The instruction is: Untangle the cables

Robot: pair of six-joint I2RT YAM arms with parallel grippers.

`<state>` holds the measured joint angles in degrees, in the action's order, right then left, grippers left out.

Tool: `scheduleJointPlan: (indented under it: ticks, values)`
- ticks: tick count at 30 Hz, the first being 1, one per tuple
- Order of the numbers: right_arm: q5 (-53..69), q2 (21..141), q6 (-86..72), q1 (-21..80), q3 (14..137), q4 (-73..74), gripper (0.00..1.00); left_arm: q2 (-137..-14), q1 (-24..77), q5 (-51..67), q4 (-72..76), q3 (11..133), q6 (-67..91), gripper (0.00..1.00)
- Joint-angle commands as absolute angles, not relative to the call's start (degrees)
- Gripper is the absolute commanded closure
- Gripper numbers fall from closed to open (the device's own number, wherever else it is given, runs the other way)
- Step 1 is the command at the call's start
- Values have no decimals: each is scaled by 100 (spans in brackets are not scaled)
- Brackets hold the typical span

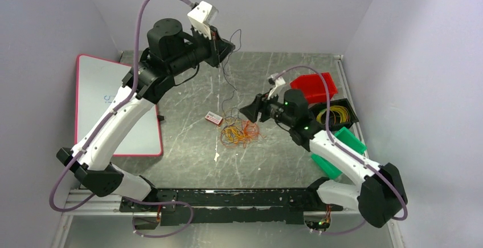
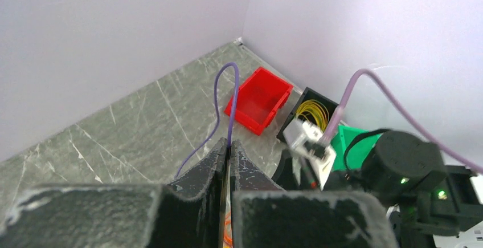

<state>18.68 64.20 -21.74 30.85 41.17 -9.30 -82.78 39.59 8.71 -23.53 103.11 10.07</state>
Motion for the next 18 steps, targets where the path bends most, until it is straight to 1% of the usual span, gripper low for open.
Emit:
scheduleJointPlan:
  ticks: [1,4,7,11,18]
  values:
    - [1646,6777,-1950,3650,4097,-1783,39,-8330,4007,850,-2632,10681,1025,93]
    - [1036,7176,-1764,4113,4079,-2291,39,-8322,4001,845,-2660,10791,1046,93]
    - [735,7523,-1815,4272,3895,-3004,39,-8332,4000,796,-2732,10907,1059,93]
    - [712,7950,-1766,4297,3845,-3666,40,-8332,4002,722,-2823,11118,1046,93]
    - [846,8615,-1725,4388,4071,-4168,42,-8338,3996,638,-2866,11405,1055,93]
